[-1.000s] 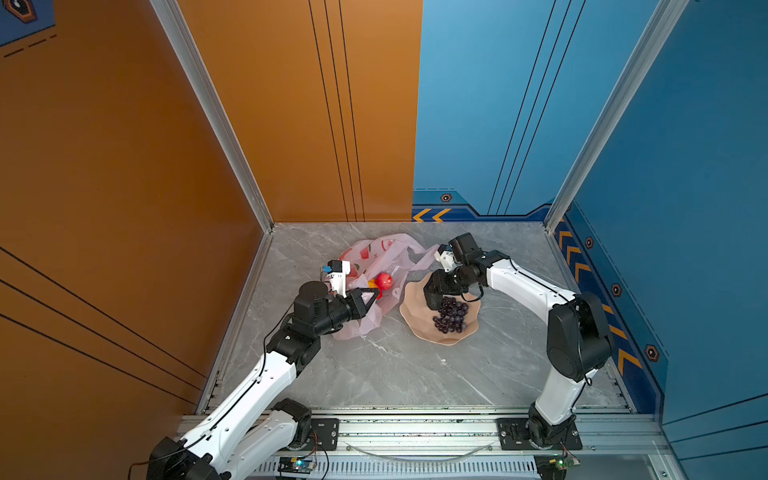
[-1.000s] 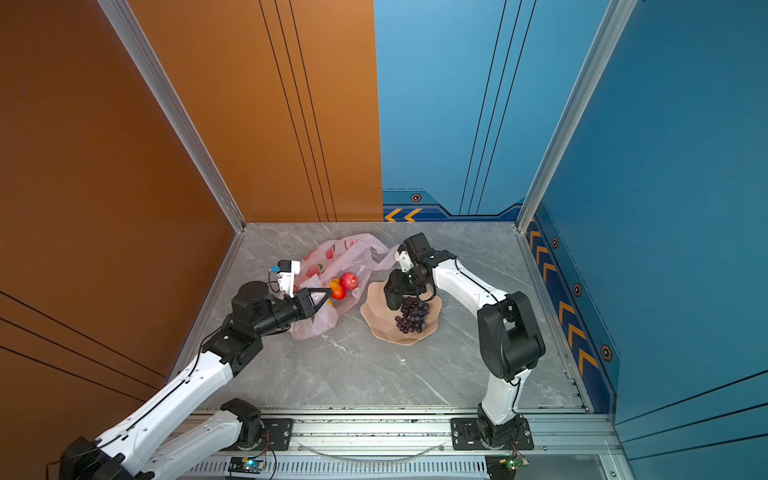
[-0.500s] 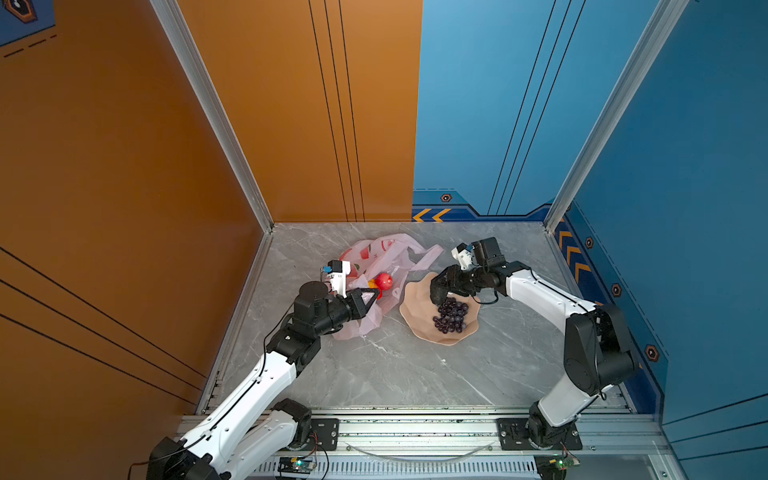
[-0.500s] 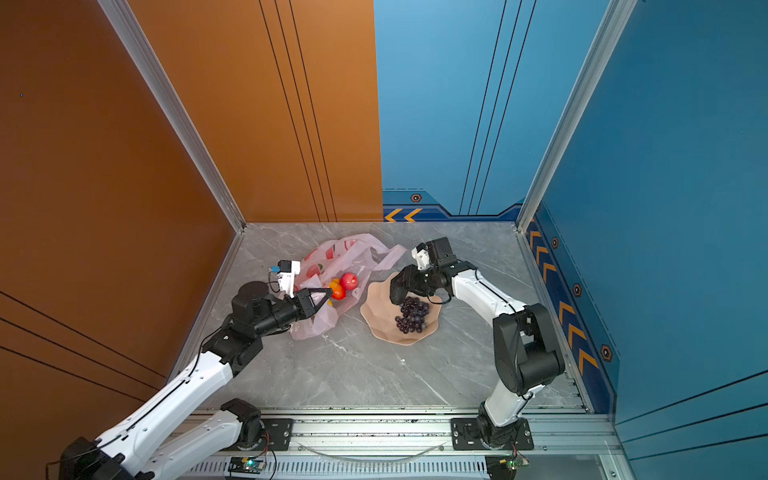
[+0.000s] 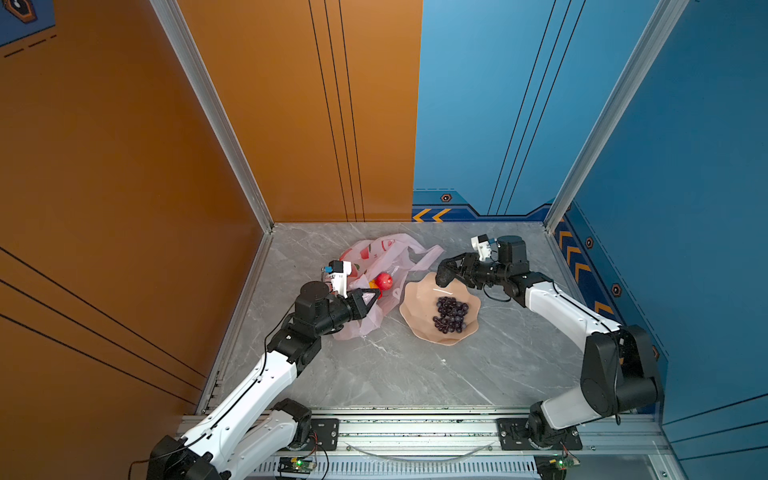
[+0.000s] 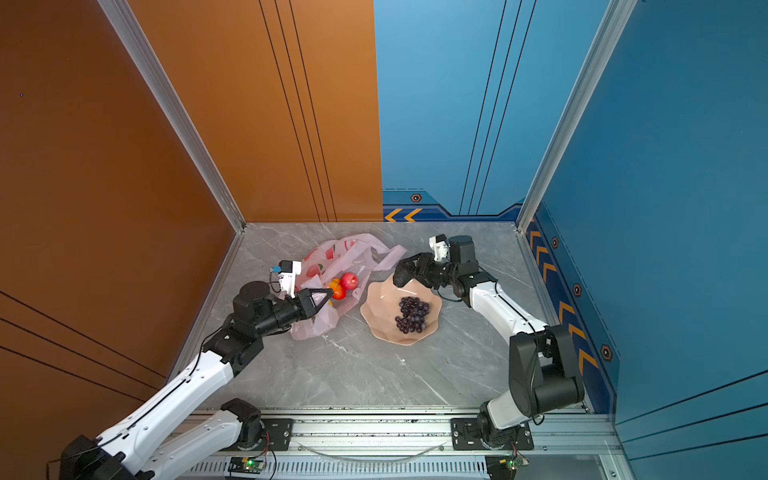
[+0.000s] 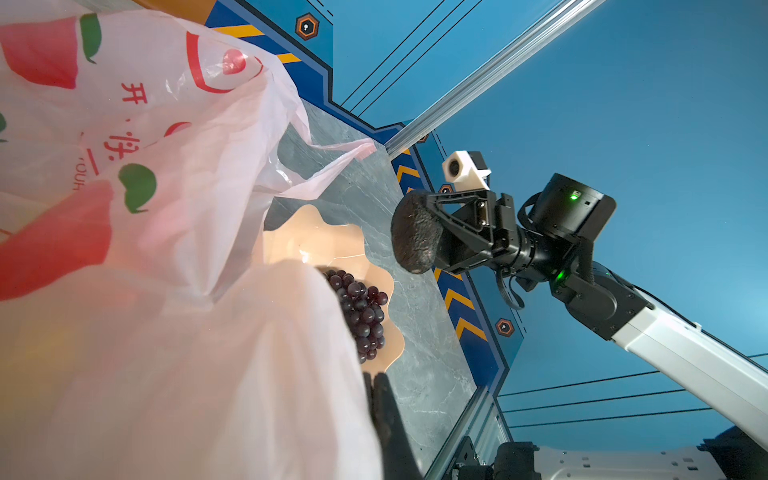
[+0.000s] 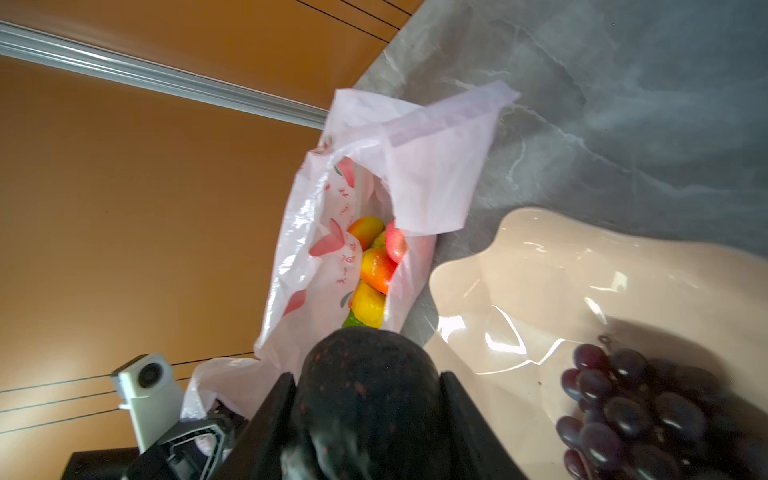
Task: Place the fruits into the plastic bag
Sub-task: 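Raise the avocado with the right gripper away from the bowl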
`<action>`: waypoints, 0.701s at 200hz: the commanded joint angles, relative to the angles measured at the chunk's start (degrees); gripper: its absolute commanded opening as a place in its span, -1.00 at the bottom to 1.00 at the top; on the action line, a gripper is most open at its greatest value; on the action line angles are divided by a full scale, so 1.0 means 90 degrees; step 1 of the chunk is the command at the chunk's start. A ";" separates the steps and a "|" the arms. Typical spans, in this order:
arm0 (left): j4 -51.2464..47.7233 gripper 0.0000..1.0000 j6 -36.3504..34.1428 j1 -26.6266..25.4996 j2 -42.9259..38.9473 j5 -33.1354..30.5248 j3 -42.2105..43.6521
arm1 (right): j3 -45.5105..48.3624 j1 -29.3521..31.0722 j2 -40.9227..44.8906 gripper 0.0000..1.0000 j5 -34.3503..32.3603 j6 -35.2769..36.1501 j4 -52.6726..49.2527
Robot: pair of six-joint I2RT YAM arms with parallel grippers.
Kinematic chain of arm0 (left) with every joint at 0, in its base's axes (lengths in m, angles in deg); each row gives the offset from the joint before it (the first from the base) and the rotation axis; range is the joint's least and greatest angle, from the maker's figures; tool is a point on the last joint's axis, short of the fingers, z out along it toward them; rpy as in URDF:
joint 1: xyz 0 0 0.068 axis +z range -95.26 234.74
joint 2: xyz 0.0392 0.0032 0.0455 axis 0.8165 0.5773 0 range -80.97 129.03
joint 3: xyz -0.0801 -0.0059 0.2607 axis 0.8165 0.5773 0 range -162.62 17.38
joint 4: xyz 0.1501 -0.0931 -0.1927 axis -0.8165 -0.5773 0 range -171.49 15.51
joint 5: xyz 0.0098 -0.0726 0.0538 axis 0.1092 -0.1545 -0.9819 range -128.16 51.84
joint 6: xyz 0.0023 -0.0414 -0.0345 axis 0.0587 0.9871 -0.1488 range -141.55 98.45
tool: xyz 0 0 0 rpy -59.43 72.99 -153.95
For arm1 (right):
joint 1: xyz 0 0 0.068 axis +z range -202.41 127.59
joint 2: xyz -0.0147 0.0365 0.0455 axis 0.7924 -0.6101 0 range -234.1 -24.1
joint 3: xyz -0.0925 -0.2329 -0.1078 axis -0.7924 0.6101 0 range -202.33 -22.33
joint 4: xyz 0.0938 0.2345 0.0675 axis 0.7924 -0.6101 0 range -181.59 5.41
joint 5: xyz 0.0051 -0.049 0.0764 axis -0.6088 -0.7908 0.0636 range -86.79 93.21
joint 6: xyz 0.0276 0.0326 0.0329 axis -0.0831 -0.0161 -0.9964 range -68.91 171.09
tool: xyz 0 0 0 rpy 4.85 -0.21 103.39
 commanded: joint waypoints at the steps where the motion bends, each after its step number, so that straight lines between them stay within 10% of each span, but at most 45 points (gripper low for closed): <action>1: 0.0122 -1.00 -0.0011 -0.0071 -0.0001 -0.0058 -0.0146 | 0.0045 -0.0003 0.0346 -0.18 0.0213 -0.0587 0.0701; 140: 0.0122 -1.00 -0.0018 -0.0189 -0.0017 -0.0143 -0.0185 | -0.0776 0.0735 0.0472 -0.16 0.0208 -0.1249 0.1038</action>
